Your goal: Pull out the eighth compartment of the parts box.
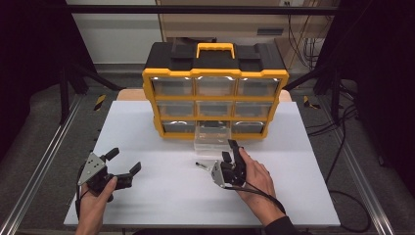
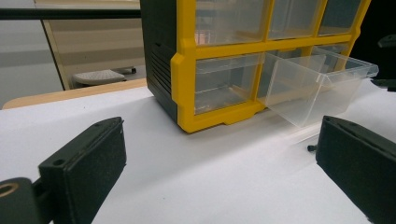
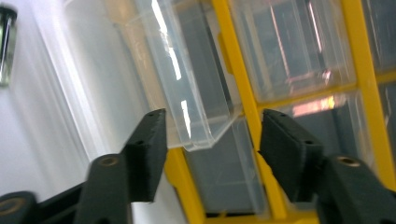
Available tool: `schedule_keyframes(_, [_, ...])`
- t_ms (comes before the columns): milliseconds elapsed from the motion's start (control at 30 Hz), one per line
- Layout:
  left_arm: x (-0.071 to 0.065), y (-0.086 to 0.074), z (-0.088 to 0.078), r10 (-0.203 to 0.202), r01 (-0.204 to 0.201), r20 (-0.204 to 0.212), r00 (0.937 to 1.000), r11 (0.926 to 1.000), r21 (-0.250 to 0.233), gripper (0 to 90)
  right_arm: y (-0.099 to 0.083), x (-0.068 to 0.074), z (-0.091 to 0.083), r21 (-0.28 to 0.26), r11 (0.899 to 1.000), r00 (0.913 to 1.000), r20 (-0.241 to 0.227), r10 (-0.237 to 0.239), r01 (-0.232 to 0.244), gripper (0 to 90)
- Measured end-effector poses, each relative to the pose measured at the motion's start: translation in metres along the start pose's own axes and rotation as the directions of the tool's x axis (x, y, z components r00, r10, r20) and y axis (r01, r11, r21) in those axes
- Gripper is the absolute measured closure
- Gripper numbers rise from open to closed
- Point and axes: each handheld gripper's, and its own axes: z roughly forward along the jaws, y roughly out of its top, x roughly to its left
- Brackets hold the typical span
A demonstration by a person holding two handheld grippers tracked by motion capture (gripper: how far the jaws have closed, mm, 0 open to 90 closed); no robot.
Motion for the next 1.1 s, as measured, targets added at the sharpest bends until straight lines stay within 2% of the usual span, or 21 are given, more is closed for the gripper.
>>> schedule_keyframes(33, [0.0,0.0,0.0,0.001,-0.001,-0.001,1.0,1.0,0.002,1.7,-0.002,-0.003,-0.002,-0.004,0.997,0.9964,-0.017,0.083,-0.083,35.7])
schedule_keyframes(67, [0.0,0.0,0.0,0.001,-0.001,-0.001,1.0,1.0,0.002,1.7,-0.002,-0.003,-0.002,-0.004,0.997,0.9964,-0.017,0.083,-0.083,35.7])
schedule_keyframes(133, [0.0,0.0,0.0,0.001,-0.001,-0.004,1.0,1.0,0.003,1.7,-0.005,-0.006,-0.004,-0.004,0.988,0.9866,-0.046,0.157,-0.157,31.7])
schedule_keyframes(200, [0.001,-0.001,0.0,-0.001,0.001,-0.007,1.0,1.0,0.004,1.7,-0.008,-0.006,-0.007,-0.008,0.97,0.9681,-0.066,0.242,-0.243,29.4])
schedule_keyframes(233, [0.001,-0.001,0.0,-0.003,0.003,-0.009,1.0,1.0,0.006,1.7,-0.014,-0.008,-0.009,-0.011,0.949,0.9454,-0.086,0.314,-0.316,26.2])
schedule_keyframes(300, [0.002,-0.001,0.0,-0.003,0.004,-0.009,1.0,1.0,0.006,1.7,-0.018,-0.01,-0.009,-0.006,0.928,0.923,-0.109,0.369,-0.372,24.1])
schedule_keyframes(333, [0.002,-0.001,0.001,-0.004,0.004,-0.008,1.0,1.0,0.007,1.7,-0.018,-0.01,-0.009,-0.006,0.928,0.923,-0.109,0.369,-0.372,24.1])
schedule_keyframes(367, [0.002,-0.001,0.001,-0.003,0.003,-0.008,1.0,1.0,0.008,1.7,-0.024,-0.014,-0.009,0.01,0.901,0.8932,-0.127,0.432,-0.434,21.3])
schedule_keyframes(433, [0.002,-0.001,0.001,-0.001,0.001,-0.009,1.0,1.0,0.009,1.7,-0.028,-0.017,-0.008,0.019,0.872,0.8617,-0.146,0.486,-0.489,19.3])
schedule_keyframes(467, [0.002,-0.001,0.001,-0.001,0.001,-0.009,1.0,1.0,0.009,1.7,-0.028,-0.017,-0.008,0.019,0.872,0.8617,-0.146,0.486,-0.489,19.3])
schedule_keyframes(500, [0.002,-0.001,0.001,-0.002,0.002,-0.01,0.9999,1.0,0.009,1.7,-0.033,-0.02,-0.007,0.034,0.839,0.8247,-0.166,0.541,-0.543,18.2])
schedule_keyframes(533, [0.002,-0.001,0.001,-0.002,0.002,-0.01,0.9999,1.0,0.009,1.7,-0.033,-0.02,-0.007,0.034,0.839,0.8247,-0.166,0.541,-0.543,18.2])
schedule_keyframes(567, [0.002,-0.001,0.001,-0.003,0.003,-0.013,0.9999,0.9999,0.01,1.7,-0.036,-0.022,-0.007,0.041,0.815,0.7971,-0.186,0.575,-0.578,17.1])
schedule_keyframes(633, [0.003,-0.001,0.0,0.002,-0.002,-0.015,0.9999,0.9999,0.011,1.7,-0.039,-0.023,-0.008,0.049,0.786,0.7645,-0.201,0.612,-0.617,16.1])
schedule_keyframes(700, [0.003,-0.001,-0.001,0.001,-0.001,-0.018,0.9998,0.9999,0.01,1.7,-0.042,-0.024,-0.008,0.056,0.759,0.7348,-0.216,0.643,-0.648,15.4])
schedule_keyframes(733, [0.003,-0.001,-0.001,0.001,-0.001,-0.018,0.9998,0.9999,0.01,1.7,-0.042,-0.024,-0.008,0.056,0.759,0.7348,-0.216,0.643,-0.648,15.4])
schedule_keyframes(767, [0.003,-0.001,-0.001,0.001,-0.001,-0.019,0.9998,0.9999,0.01,1.7,-0.044,-0.025,-0.008,0.06,0.749,0.7224,-0.222,0.655,-0.66,14.7])
schedule_keyframes(800, [0.003,-0.001,-0.001,0.001,-0.001,-0.019,0.9998,0.9999,0.011,1.7,-0.046,-0.026,-0.008,0.074,0.73,0.701,-0.226,0.676,-0.68,14.2])
schedule_keyframes(967, [0.004,-0.002,-0.001,0.005,-0.005,-0.024,0.9997,0.9998,0.017,1.7,-0.048,-0.029,-0.011,0.085,0.705,0.6757,-0.223,0.703,-0.704,12.8])
schedule_keyframes(1067, [0.003,-0.002,-0.001,0.014,-0.014,-0.028,0.9995,0.9997,0.022,1.7,-0.049,-0.032,-0.011,0.098,0.686,0.6539,-0.23,0.721,-0.721,11.3])
schedule_keyframes(1100, [0.003,-0.002,-0.001,0.017,-0.016,-0.031,0.9994,0.9996,0.023,1.7,-0.05,-0.033,-0.012,0.106,0.673,0.639,-0.236,0.732,-0.732,11.0])
